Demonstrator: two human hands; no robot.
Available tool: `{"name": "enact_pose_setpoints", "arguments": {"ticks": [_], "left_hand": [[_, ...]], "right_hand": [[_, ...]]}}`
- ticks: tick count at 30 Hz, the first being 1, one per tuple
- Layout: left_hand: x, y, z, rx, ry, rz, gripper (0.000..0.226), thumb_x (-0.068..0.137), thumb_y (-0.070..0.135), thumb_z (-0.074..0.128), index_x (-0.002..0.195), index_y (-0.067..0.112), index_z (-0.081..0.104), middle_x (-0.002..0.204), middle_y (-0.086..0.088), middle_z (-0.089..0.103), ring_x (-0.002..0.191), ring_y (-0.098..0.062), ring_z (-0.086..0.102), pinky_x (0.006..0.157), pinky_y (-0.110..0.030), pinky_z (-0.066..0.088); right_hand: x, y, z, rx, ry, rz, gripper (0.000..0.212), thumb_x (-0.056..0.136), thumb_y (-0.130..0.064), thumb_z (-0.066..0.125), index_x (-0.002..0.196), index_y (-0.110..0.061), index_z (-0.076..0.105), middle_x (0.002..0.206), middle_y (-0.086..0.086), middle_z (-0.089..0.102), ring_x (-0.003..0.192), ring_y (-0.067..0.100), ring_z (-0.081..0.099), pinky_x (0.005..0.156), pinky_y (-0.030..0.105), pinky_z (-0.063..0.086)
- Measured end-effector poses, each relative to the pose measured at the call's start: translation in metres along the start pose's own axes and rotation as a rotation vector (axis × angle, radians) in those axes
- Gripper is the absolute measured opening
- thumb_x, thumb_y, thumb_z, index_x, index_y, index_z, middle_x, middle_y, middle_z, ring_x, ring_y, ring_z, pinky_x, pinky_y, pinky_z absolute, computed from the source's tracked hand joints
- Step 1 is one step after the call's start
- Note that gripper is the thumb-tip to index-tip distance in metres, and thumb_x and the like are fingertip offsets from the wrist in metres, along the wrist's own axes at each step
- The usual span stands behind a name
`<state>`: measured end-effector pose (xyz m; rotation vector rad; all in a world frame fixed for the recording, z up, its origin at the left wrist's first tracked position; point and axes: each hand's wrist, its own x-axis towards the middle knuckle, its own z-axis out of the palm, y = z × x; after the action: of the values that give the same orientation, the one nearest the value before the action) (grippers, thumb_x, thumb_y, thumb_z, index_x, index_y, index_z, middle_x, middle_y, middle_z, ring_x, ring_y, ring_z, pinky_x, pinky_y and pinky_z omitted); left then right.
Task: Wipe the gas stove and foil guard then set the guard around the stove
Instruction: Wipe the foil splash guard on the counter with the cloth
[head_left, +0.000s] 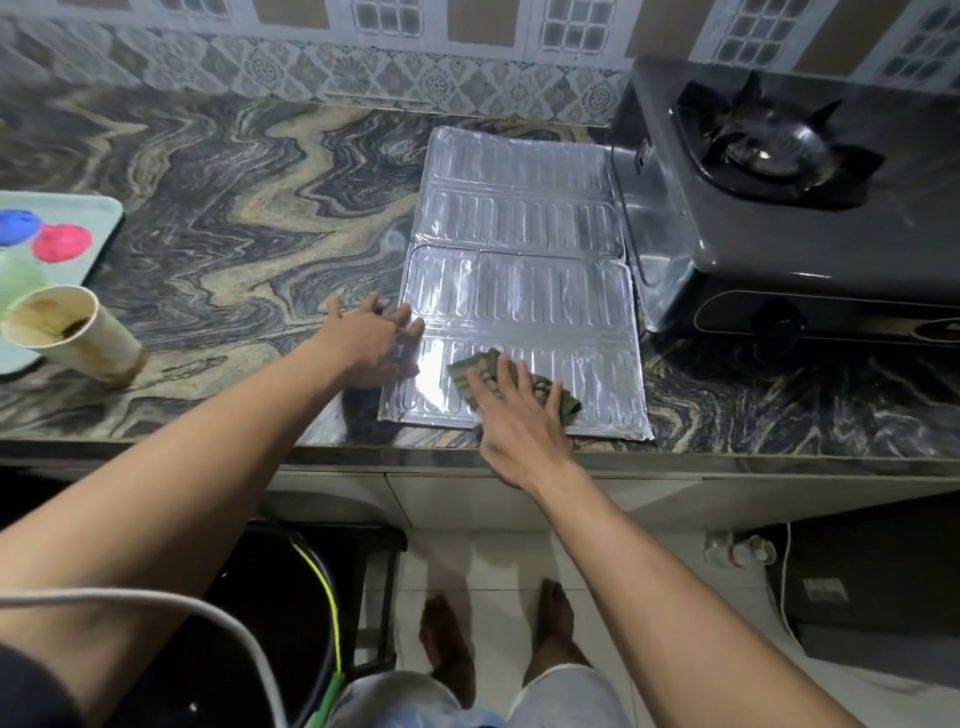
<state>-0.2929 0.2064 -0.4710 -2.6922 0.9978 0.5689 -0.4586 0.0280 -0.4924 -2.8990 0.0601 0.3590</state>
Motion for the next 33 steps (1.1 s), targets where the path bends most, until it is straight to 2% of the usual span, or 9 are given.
{"name": "enact_pose_setpoints", "arguments": {"ticks": [5,8,12,19,21,25,29,31,33], "left_hand": [[-0.001,0.003,-0.001,-0.048,-0.004,-0.024,0.069,0.095,0.062,0.044,0.155,0.038,0.020,0.165,0.012,-0.002,0.151,-0.035,-0.005,0.110,-0.076,0.001],[0.000,0.002,-0.001,-0.086,-0.004,-0.025,0.064,0.097,0.056,0.046,0.154,0.039,0.025,0.165,0.012,-0.001,0.151,-0.036,-0.004,0.108,-0.077,0.000],[-0.001,0.001,-0.002,-0.096,-0.008,-0.025,0.058,0.100,0.050,0.041,0.154,0.039,0.026,0.165,0.011,-0.002,0.151,-0.037,-0.004,0.108,-0.078,0.000],[-0.009,0.014,-0.013,-0.105,0.023,-0.080,0.055,0.102,0.046,0.039,0.154,0.033,0.029,0.166,0.007,0.006,0.151,-0.036,-0.004,0.110,-0.076,0.000],[-0.012,0.022,-0.016,-0.113,0.045,-0.100,0.055,0.100,0.037,0.046,0.154,0.031,0.032,0.166,0.003,0.012,0.152,-0.036,-0.002,0.110,-0.076,0.001],[-0.015,0.048,-0.023,-0.105,0.071,-0.106,0.085,0.084,0.026,0.075,0.154,0.037,0.028,0.164,0.003,0.019,0.151,-0.037,0.002,0.110,-0.076,0.001],[-0.016,0.080,-0.010,-0.117,0.112,-0.053,0.059,0.100,0.042,0.048,0.154,0.041,0.024,0.164,0.003,0.019,0.152,-0.034,0.003,0.112,-0.075,0.006],[-0.017,0.089,-0.004,-0.145,0.103,-0.064,0.061,0.099,0.054,0.043,0.154,0.043,0.022,0.165,0.001,0.013,0.152,-0.035,0.003,0.112,-0.074,0.005],[-0.019,0.093,-0.003,-0.196,0.090,-0.096,0.064,0.097,0.056,0.046,0.154,0.044,0.021,0.166,0.001,0.008,0.151,-0.036,0.002,0.112,-0.074,0.002]], "right_hand": [[0.000,-0.026,0.006,-0.006,-0.003,-0.163,0.072,0.101,-0.022,0.044,0.160,-0.028,0.002,0.166,0.008,-0.009,0.152,0.031,-0.011,0.117,0.066,-0.005],[0.001,-0.027,0.010,0.046,0.003,-0.209,0.058,0.105,-0.025,0.035,0.158,-0.032,0.013,0.167,0.004,0.000,0.153,0.027,-0.007,0.118,0.065,-0.005],[0.000,-0.021,0.001,0.080,-0.060,-0.257,0.056,0.106,-0.027,0.036,0.156,-0.041,0.015,0.166,-0.003,-0.002,0.153,0.020,-0.007,0.120,0.059,-0.008],[-0.011,0.014,-0.003,0.061,-0.057,-0.215,0.054,0.107,-0.037,0.029,0.158,-0.040,0.012,0.166,-0.005,-0.003,0.153,0.017,-0.005,0.121,0.055,-0.007],[-0.014,0.024,-0.005,0.077,-0.066,-0.179,0.054,0.107,-0.039,0.029,0.158,-0.040,0.011,0.166,-0.005,-0.003,0.153,0.018,-0.006,0.121,0.054,-0.008],[-0.019,0.042,-0.010,0.124,-0.079,-0.114,0.053,0.107,-0.043,0.026,0.158,-0.039,0.013,0.166,-0.004,-0.005,0.153,0.018,-0.009,0.121,0.052,-0.011],[-0.025,0.055,-0.014,0.188,-0.075,-0.060,0.051,0.108,-0.043,0.020,0.158,-0.036,0.016,0.166,-0.004,-0.002,0.153,0.019,-0.006,0.121,0.052,-0.009],[-0.027,0.065,-0.015,0.179,-0.065,-0.031,0.050,0.108,-0.040,0.022,0.158,-0.036,0.016,0.166,-0.005,0.000,0.153,0.019,-0.005,0.122,0.052,-0.008],[-0.028,0.077,-0.017,0.166,-0.062,0.009,0.050,0.108,-0.040,0.023,0.157,-0.036,0.015,0.167,-0.004,0.001,0.153,0.019,-0.004,0.122,0.054,-0.006]]}}
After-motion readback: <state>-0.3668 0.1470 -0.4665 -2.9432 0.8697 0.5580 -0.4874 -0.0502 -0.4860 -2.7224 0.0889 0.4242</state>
